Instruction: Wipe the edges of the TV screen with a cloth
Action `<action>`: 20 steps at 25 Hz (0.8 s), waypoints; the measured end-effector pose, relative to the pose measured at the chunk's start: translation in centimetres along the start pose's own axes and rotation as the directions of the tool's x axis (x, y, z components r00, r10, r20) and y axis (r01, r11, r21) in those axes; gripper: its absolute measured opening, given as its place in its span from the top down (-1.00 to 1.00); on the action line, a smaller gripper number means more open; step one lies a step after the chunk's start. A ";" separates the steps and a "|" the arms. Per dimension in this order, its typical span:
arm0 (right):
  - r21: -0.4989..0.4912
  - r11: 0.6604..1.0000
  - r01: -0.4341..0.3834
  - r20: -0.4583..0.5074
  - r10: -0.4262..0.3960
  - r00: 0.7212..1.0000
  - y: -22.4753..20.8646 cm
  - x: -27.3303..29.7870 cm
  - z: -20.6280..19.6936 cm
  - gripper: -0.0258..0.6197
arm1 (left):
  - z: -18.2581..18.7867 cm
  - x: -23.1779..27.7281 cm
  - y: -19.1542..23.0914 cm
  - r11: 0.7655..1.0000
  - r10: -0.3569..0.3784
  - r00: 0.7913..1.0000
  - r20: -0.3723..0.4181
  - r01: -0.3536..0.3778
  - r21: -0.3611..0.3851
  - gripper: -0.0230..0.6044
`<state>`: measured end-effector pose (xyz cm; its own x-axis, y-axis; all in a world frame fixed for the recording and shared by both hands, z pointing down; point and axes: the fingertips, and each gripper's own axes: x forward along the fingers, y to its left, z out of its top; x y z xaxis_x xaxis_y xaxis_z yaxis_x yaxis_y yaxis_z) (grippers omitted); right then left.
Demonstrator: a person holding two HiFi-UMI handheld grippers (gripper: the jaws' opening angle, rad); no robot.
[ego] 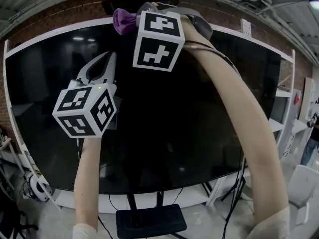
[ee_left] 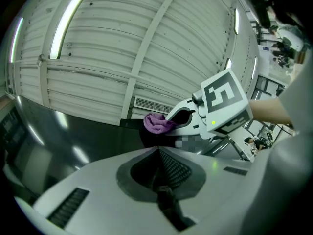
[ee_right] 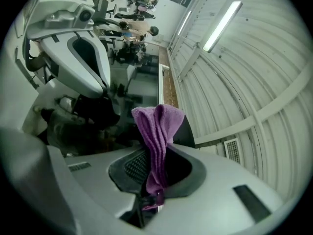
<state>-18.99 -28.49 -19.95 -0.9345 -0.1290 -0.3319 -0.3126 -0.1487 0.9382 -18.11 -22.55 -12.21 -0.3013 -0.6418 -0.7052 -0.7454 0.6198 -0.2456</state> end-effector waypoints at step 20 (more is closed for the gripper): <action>-0.038 0.999 0.001 -0.004 -0.001 1.000 -0.5 -7.2 -22.1 0.73 | 1.3 8.6 -23.1 1.000 0.029 0.998 0.061 -0.028 -0.011 0.88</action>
<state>-8.30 -49.15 -20.24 -0.9335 -0.1326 -0.3332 -0.3068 -0.1861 0.9334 -2.73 -41.79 -13.46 -0.2859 -0.5947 -0.7514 -0.7428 0.6329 -0.2183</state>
